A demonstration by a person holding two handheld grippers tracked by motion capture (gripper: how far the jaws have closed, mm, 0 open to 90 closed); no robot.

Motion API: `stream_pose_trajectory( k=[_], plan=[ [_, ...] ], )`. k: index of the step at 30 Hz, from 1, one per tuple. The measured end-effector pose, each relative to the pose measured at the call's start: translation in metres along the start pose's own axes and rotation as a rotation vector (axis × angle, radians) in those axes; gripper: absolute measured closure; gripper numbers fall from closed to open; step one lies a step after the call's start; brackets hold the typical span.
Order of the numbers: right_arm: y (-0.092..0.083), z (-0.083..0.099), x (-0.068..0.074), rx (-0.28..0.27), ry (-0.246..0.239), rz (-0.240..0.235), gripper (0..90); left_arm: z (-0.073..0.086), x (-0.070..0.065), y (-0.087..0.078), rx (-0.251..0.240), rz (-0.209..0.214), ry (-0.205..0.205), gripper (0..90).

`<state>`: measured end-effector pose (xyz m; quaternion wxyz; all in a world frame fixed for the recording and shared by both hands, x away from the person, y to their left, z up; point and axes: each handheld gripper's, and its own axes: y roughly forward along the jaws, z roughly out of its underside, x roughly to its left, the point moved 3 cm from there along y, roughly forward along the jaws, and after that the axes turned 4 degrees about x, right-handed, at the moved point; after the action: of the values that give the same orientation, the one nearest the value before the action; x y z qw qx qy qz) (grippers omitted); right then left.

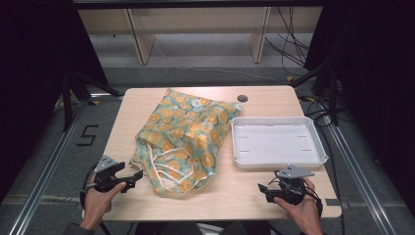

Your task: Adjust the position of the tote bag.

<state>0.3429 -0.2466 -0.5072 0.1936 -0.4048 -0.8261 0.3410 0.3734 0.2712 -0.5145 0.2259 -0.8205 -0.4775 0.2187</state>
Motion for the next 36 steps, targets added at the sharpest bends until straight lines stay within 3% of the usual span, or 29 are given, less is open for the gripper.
stream_pose_trajectory(
  k=[3,4,5,6,10,14,16,18,20,22,27,28,29,33,34,36],
  plan=[
    [-0.001,0.000,0.001,0.001,0.005,0.025,22.2,0.000,0.001,0.000,-0.002,0.001,0.002,15.2],
    [-0.001,0.000,0.004,0.007,0.039,0.012,22.2,0.000,0.001,0.000,0.002,0.000,0.003,15.2],
    [-0.001,0.000,0.004,0.007,0.039,0.012,22.2,0.000,0.001,0.000,0.002,0.000,0.003,15.2],
    [0.000,-0.001,0.000,0.001,-0.004,-0.007,21.7,-0.001,0.003,0.001,-0.004,0.001,0.028,15.2],
    [0.000,-0.001,0.001,-0.013,-0.007,0.023,21.5,-0.001,0.005,0.001,-0.004,0.000,0.040,15.3],
    [0.001,-0.001,0.002,-0.011,-0.002,0.022,21.5,-0.001,0.003,0.001,-0.004,-0.001,0.020,15.3],
    [0.001,-0.002,0.001,-0.011,-0.003,0.020,21.5,0.001,0.002,0.000,0.009,-0.007,-0.017,15.3],
    [0.000,-0.002,0.002,-0.001,0.002,0.024,21.4,0.001,0.001,0.000,0.013,-0.009,-0.025,15.3],
    [0.001,-0.002,0.002,-0.013,-0.005,0.019,21.4,0.000,0.002,0.000,0.012,-0.009,-0.015,15.4],
    [0.000,-0.002,0.002,-0.006,-0.001,0.017,21.4,-0.002,0.006,0.001,-0.008,-0.002,0.031,15.4],
    [0.000,-0.004,0.004,-0.016,-0.005,0.013,21.4,-0.005,0.007,0.000,-0.013,-0.013,0.009,15.3],
    [0.000,-0.005,0.009,-0.012,0.044,0.007,21.3,-0.007,0.009,0.001,-0.023,-0.014,0.019,15.3],
    [0.002,-0.007,0.005,-0.020,-0.010,-0.007,21.3,-0.010,0.011,0.002,-0.029,-0.022,0.024,15.3],
    [0.001,-0.011,0.009,-0.035,-0.020,0.003,21.3,-0.015,0.012,0.006,-0.025,-0.036,-0.001,15.3],
    [0.002,-0.012,0.011,-0.037,-0.014,0.001,21.3,-0.022,0.016,0.009,-0.039,-0.035,0.050,15.3],
    [0.002,-0.014,0.013,-0.037,-0.011,-0.003,21.3,-0.024,0.018,0.010,-0.036,-0.035,0.055,15.3]
  ],
)
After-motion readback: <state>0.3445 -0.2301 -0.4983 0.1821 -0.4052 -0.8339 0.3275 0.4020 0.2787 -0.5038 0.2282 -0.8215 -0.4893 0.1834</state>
